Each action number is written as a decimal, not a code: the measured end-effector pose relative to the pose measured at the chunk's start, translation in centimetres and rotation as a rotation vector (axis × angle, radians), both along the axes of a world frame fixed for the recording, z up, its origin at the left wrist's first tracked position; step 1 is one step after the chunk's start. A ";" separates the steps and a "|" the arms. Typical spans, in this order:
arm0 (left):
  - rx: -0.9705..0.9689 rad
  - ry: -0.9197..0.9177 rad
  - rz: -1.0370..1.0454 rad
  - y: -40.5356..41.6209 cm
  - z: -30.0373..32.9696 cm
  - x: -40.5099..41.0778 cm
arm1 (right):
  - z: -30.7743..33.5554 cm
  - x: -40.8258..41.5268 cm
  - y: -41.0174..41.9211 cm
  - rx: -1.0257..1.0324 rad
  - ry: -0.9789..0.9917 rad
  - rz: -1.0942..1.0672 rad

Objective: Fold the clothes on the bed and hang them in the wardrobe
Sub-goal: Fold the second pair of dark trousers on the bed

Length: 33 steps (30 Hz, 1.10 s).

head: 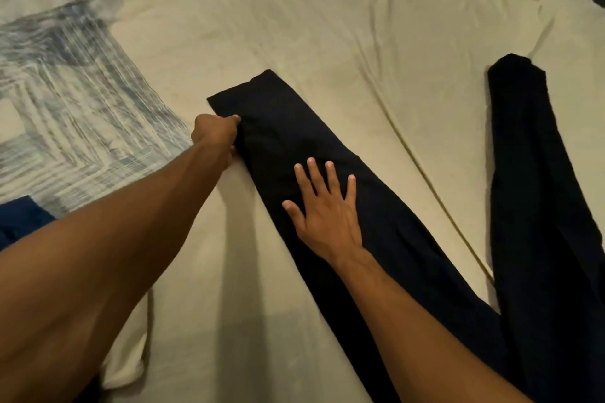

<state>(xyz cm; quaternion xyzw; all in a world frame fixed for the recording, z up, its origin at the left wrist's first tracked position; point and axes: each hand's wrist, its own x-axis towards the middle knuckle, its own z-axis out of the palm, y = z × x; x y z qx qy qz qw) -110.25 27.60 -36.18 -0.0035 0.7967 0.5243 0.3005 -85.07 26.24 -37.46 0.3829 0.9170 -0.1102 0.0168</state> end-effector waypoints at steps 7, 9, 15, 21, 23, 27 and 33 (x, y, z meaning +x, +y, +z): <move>0.041 0.103 0.094 0.6 -0.7 -2.5 | -0.3 -1.9 1.2 0.009 0.015 0.038; 0.128 0.008 0.063 0.9 -0.1 -3.1 | -0.4 -2.3 1.3 0.015 0.020 0.057; 0.019 0.243 -0.107 1.3 0.5 -4.7 | -0.5 -3.8 1.3 0.023 0.042 0.078; -0.241 0.992 -0.289 1.2 2.0 -1.6 | -0.6 -5.1 1.7 0.020 0.028 0.083; 0.027 1.323 -0.721 1.0 2.2 0.4 | -0.6 -5.2 1.7 0.012 0.022 0.083; -0.013 1.156 -1.422 -1.2 -0.1 3.6 | -0.7 -5.5 1.8 0.018 0.008 0.080; -0.506 1.044 -1.270 1.0 -1.5 -0.7 | -0.5 -5.2 2.1 -0.030 0.031 0.095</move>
